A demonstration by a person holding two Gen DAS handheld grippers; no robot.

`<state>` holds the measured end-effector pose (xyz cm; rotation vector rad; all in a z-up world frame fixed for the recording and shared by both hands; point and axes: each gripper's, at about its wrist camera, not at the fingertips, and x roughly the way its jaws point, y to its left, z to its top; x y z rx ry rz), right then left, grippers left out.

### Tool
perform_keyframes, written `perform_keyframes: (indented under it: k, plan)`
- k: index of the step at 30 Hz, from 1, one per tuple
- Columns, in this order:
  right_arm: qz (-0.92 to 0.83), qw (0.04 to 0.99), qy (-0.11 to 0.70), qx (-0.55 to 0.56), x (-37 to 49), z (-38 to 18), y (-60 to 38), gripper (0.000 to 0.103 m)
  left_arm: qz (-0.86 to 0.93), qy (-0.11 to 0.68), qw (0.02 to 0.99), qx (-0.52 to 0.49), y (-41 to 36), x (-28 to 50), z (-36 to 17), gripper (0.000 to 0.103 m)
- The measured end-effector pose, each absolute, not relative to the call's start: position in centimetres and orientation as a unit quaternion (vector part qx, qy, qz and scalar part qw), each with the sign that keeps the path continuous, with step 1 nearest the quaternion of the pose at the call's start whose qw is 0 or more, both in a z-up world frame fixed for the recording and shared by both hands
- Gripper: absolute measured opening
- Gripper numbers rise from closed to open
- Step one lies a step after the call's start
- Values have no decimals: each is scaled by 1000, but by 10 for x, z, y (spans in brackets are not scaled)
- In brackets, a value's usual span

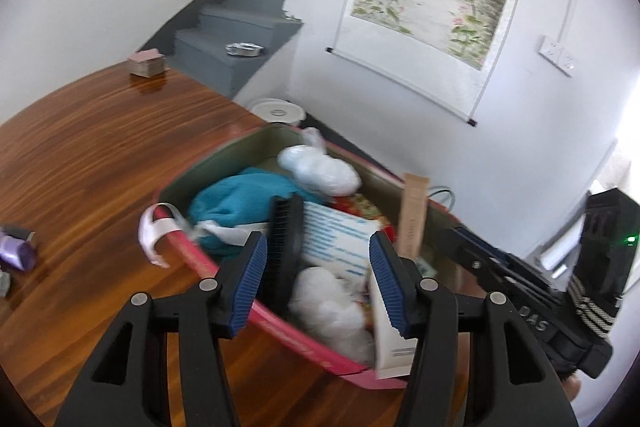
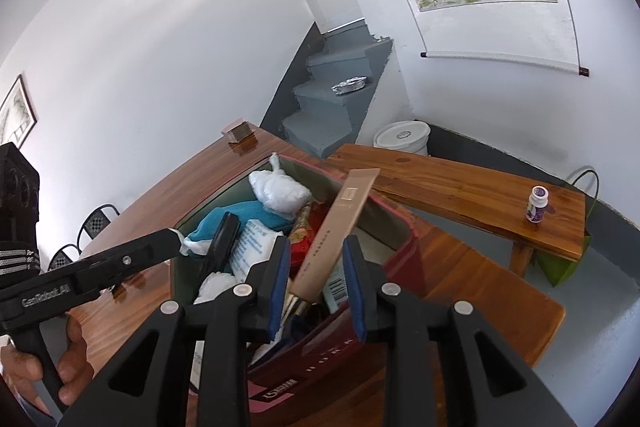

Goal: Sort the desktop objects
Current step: 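Carry both tubes into the pink tin and open both tools to release them, then move both open tools back toward the remaining items on the table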

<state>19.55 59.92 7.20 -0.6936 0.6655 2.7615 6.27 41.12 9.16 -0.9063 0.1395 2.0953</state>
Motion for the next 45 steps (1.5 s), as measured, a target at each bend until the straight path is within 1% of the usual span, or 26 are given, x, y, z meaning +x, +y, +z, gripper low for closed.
perform_keyframes:
  k: [13, 23, 24, 25, 26, 28, 30, 36, 41, 45]
  plan:
    - [945, 74, 206, -243, 185, 79, 567, 31, 866, 35, 343, -362, 356, 35, 89, 57]
    - [950, 22, 179, -256, 164, 86, 518, 33, 895, 1, 268, -357, 282, -1, 94, 57]
    - [950, 16, 176, -258, 161, 87, 512, 38, 898, -4, 258, -357, 273, -6, 95, 57]
    - [950, 8, 172, -260, 157, 87, 505, 46, 901, -9, 246, -357, 264, -10, 95, 57]
    - [951, 4, 168, -261, 154, 87, 499, 50, 904, -15, 234, -357, 254, -15, 95, 57]
    - [952, -6, 159, -262, 148, 88, 488, 67, 909, -24, 212, -357, 237, -24, 94, 57]
    - [953, -15, 150, -262, 142, 89, 473, 76, 913, -34, 189, -361, 220, -34, 92, 57]
    - [951, -45, 134, -275, 120, 87, 441, 79, 922, -49, 123, -363, 162, -62, 83, 57]
    - [945, -66, 127, -294, 106, 81, 416, 79, 933, -33, 55, -353, 117, -88, 66, 57]
    - [941, -82, 117, -308, 92, 76, 396, 80, 933, -10, 33, -358, 92, -109, 45, 57]
